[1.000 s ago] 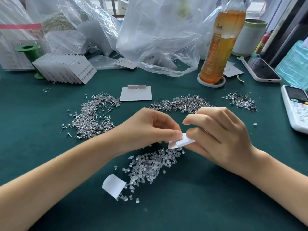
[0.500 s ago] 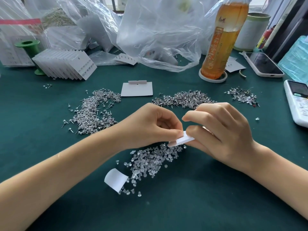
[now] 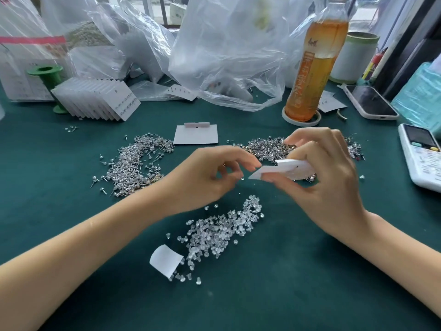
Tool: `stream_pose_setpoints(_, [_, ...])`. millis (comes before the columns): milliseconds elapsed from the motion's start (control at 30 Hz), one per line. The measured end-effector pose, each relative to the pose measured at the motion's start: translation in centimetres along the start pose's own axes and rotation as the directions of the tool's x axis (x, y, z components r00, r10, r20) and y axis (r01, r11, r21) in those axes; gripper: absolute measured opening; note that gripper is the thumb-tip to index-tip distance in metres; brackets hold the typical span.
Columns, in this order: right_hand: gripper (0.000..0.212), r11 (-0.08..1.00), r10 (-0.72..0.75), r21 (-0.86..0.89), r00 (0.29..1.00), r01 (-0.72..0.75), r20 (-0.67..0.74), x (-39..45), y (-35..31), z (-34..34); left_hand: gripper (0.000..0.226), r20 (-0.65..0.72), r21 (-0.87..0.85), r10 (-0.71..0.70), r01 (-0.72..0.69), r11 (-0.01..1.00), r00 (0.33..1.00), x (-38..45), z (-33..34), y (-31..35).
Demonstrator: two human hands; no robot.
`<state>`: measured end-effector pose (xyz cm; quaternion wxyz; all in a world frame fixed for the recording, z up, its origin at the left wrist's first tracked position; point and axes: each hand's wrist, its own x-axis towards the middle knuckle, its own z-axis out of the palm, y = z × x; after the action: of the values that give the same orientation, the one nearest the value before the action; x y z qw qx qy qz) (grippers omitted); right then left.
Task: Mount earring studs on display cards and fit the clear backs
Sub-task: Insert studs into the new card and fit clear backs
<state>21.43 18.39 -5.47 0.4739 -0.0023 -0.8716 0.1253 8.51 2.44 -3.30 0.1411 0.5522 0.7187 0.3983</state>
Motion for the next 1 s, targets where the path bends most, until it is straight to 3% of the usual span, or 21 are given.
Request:
stream_pose_setpoints(100, [0.040,0.989,0.126,0.069,0.989,-0.131,0.071,0.0,0.0,0.0,0.022,-0.036,0.065,0.075,-0.073,0.995,0.997,-0.2,0.7,0.0])
stream_pose_setpoints(267, [0.031,0.943,0.303,0.099,0.941,-0.319,0.150,0.3,-0.2,-0.1,0.011,-0.049,0.053,0.067,-0.064,0.996,0.997,-0.4,0.9,-0.1])
stream_pose_setpoints(333, [0.035,0.930,0.326,0.116,0.929,-0.348,0.178,0.3,-0.3,-0.2,0.004,-0.101,-0.015,0.013,-0.015,1.000,0.995,-0.2,1.1,0.0])
stream_pose_setpoints(400, [0.045,0.895,0.384,0.165,0.904,-0.414,0.188,0.5,-0.3,-0.5,0.007,-0.132,-0.208,-0.092,0.063,0.976,0.987,0.1,1.0,0.0])
stream_pose_setpoints(500, [0.045,0.727,0.549,0.344,0.804,-0.595,0.230,0.9,-0.2,-0.9,0.009,-0.096,-0.440,-0.202,0.140,0.887,0.975,0.6,0.4,-0.1])
stream_pose_setpoints(633, [0.012,0.435,0.641,0.499,0.646,-0.750,0.414,1.1,0.1,-0.8,0.007,-0.058,-0.501,-0.274,0.210,0.840,0.960,0.6,0.3,-0.2])
stream_pose_setpoints(700, [0.006,0.377,0.656,0.515,0.614,-0.770,0.439,1.1,0.1,-0.7,0.036,-0.169,-0.315,-0.264,0.202,0.927,0.950,0.5,0.4,-0.5])
stream_pose_setpoints(733, [0.006,0.357,0.659,0.527,0.608,-0.771,0.443,1.1,0.0,-0.7,0.056,-0.244,-0.113,-0.177,0.153,0.982,0.954,0.4,0.4,-0.6])
stream_pose_setpoints(800, [0.006,0.323,0.646,0.550,0.604,-0.771,0.467,1.2,-0.3,-0.7,0.083,-0.260,0.218,0.055,0.003,0.976,0.964,0.2,0.0,-0.4])
stream_pose_setpoints(1000, [0.007,0.236,0.628,0.572,0.572,-0.786,0.527,1.6,-1.3,0.1,0.086,-0.151,0.336,0.167,-0.109,0.935,0.974,0.2,-1.1,-0.4])
